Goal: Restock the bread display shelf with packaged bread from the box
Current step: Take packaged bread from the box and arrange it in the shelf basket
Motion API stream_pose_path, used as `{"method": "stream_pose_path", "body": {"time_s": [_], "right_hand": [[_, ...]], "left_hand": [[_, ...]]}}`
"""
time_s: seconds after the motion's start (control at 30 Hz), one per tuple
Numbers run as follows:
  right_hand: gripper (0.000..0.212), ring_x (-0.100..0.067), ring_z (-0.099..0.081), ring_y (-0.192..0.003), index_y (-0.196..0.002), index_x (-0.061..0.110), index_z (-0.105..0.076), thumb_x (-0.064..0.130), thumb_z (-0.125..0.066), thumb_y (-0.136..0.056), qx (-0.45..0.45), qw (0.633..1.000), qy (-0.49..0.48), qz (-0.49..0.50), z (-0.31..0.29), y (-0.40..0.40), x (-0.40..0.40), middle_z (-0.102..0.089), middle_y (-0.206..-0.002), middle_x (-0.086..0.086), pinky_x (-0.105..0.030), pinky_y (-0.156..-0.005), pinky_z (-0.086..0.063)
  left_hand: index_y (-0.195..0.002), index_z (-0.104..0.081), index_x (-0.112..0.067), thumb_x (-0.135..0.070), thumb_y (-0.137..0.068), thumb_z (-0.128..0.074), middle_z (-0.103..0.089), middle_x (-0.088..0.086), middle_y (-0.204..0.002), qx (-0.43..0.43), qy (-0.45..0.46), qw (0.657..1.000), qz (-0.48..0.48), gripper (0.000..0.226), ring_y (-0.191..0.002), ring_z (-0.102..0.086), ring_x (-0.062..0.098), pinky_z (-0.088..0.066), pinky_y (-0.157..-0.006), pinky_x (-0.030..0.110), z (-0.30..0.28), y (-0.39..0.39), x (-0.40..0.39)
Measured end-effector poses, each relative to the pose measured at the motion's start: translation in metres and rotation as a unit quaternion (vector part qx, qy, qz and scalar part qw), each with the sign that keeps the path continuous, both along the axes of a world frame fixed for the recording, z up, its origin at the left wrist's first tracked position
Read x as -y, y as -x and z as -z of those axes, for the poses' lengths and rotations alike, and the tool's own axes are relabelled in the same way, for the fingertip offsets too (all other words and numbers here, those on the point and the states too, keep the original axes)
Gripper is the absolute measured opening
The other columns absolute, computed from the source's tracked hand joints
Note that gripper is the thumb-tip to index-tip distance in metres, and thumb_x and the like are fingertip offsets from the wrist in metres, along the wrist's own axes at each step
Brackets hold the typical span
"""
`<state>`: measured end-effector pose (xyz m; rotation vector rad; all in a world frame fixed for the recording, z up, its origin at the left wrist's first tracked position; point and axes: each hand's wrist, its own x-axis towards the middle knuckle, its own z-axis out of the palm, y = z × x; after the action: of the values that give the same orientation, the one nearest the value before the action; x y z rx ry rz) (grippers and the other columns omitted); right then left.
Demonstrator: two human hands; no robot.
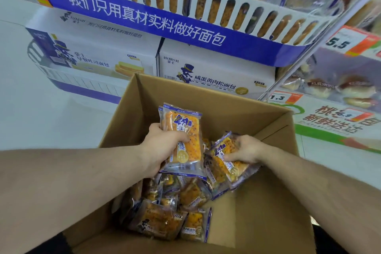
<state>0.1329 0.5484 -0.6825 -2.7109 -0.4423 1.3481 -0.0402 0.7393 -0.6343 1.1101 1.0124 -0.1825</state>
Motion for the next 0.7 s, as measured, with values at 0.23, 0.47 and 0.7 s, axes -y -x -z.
{"method": "stream_pose_path", "body": {"time_s": [0.23, 0.47, 0.7], "right_hand": [[0.039, -0.019, -0.075, -0.08, -0.105, 0.013, -0.07, 0.049, -0.06, -0.093, 0.024, 0.933, -0.263, 0.243, -0.108, 0.025, 0.015, -0.078, -0.084, -0.002, -0.035, -0.076, -0.06], [0.041, -0.019, -0.076, -0.086, -0.112, 0.015, -0.065, 0.05, -0.053, -0.096, -0.029, 0.878, -0.402, 0.257, -0.128, 0.088, -0.023, -0.078, -0.095, -0.003, -0.035, -0.078, -0.059], [0.067, -0.016, -0.076, -0.085, -0.108, 0.02, -0.067, 0.066, -0.069, -0.058, 0.026, 0.858, -0.446, 0.255, -0.135, 0.094, -0.029, -0.078, -0.094, 0.001, -0.043, -0.088, -0.059]], "left_hand": [[-0.125, -0.035, -0.021, -0.01, -0.076, -0.081, -0.064, 0.011, -0.108, 0.041, -0.03, 0.999, -0.018, 0.068, -0.084, -0.073, 0.028, -0.06, -0.061, 0.038, -0.008, 0.002, 0.006], [-0.132, -0.048, -0.019, -0.034, -0.058, -0.089, -0.074, 0.01, -0.103, 0.135, -0.009, 0.99, 0.037, 0.086, -0.082, -0.075, 0.024, -0.061, -0.071, 0.042, -0.027, -0.007, 0.025], [-0.132, -0.035, -0.033, -0.031, -0.081, -0.08, -0.073, 0.005, -0.106, 0.197, 0.015, 0.979, 0.056, 0.068, -0.091, -0.075, 0.023, -0.058, -0.088, 0.048, -0.047, -0.009, 0.029]]}}
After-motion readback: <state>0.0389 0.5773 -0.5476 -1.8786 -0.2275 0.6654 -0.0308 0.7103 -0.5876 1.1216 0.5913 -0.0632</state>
